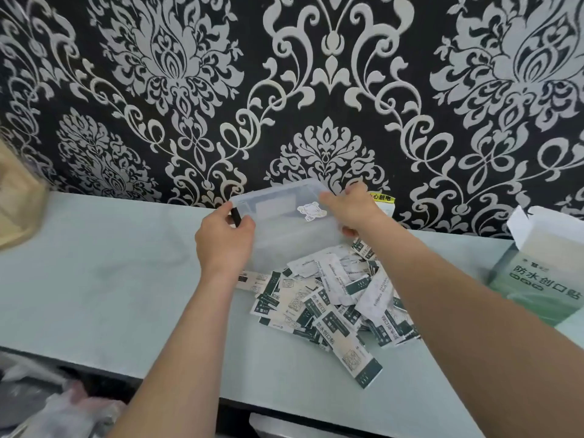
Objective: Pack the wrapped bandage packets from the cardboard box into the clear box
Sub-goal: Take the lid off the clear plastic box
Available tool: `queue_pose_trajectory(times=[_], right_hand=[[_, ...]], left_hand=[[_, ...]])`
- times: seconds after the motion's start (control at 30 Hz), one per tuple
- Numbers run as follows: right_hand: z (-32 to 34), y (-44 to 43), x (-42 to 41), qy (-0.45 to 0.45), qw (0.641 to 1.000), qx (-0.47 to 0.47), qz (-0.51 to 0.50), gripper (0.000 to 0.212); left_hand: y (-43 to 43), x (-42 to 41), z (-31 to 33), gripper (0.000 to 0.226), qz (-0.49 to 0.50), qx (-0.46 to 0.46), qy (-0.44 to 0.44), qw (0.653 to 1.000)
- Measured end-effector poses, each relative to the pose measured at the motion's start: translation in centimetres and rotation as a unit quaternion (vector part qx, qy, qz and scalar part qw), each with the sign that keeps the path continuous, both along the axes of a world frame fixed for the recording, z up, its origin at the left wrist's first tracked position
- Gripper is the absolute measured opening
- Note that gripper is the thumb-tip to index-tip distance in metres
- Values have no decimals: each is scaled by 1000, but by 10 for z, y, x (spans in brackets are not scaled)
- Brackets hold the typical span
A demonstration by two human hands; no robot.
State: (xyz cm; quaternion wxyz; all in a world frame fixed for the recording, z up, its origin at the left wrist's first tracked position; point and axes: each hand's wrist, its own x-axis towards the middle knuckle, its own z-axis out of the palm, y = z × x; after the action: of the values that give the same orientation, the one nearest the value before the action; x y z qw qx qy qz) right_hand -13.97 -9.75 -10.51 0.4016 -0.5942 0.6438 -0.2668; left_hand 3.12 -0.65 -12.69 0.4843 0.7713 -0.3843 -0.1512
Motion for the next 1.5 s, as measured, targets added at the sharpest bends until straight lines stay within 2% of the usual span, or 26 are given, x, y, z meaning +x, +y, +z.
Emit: queue_pose_trajectory(times=[0.07, 0.1, 0.23, 0.33, 0.47, 0.67, 0.73, 0.8, 0.87, 0.9, 0.97, 1.03, 1.07, 1.1, 1.23, 1.3, 1.4, 1.5], right_hand=[[1, -4, 1, 9, 999, 17, 30, 23], [1, -5, 4, 24, 999, 6, 39, 18], [-8, -11, 13, 74, 994, -67, 37, 20], [-17, -12, 14, 37, 996, -78, 38, 22], [-23, -6, 14, -67, 996, -63, -2, 24], [-19, 2, 18, -122, 991, -42, -44, 23], [-15, 3, 16, -156, 986, -6, -60, 26], [-13, 0, 11, -205, 974, 72, -70, 15], [-13, -3, 5, -251, 954, 144, -81, 6], [-14, -3, 3, -260, 950, 154, -82, 8], [-17, -4, 2, -246, 958, 129, -70, 12], [-16, 0, 4, -221, 971, 71, -53, 23], [-15, 2, 6, -205, 977, 44, -37, 25], [-12, 4, 6, -183, 982, 29, -23, 25], [-3, 10, 4, -133, 991, 24, 14, 42], [-1, 14, 3, -125, 992, 11, 34, 43], [-3, 16, 7, -130, 991, -4, 34, 37], [-7, 17, 9, -194, 981, 5, 23, 28]], left_hand=[[-1, 1, 0, 45, -13, -7, 2, 1000], [-2, 3, 0, 42, -19, -7, 0, 1000], [-13, 11, 1, 38, -52, 14, -26, 998], [-17, 14, 3, 32, -63, 18, -10, 998], [-14, 13, 4, 32, -55, -42, 97, 993], [-14, 16, 0, 26, -16, -74, 227, 971], [-13, 19, 0, 35, -8, -75, 309, 948], [-10, 21, -1, 40, -9, -65, 382, 922], [-4, 20, 2, 38, -15, -45, 401, 915], [-2, 18, 3, 30, -23, -28, 366, 930], [-1, 14, 8, 21, -40, 38, 188, 981], [0, 11, 9, 29, -56, 104, -11, 993], [-1, 10, 7, 30, -60, 101, -43, 992], [-2, 11, 6, 30, -60, 86, -42, 994], [-5, 15, 3, 27, -32, -28, 64, 997], [-5, 15, 3, 24, -23, -24, 36, 999], [-4, 15, 2, 23, -8, -20, -57, 998], [-5, 16, 2, 24, 18, 6, -110, 994]])
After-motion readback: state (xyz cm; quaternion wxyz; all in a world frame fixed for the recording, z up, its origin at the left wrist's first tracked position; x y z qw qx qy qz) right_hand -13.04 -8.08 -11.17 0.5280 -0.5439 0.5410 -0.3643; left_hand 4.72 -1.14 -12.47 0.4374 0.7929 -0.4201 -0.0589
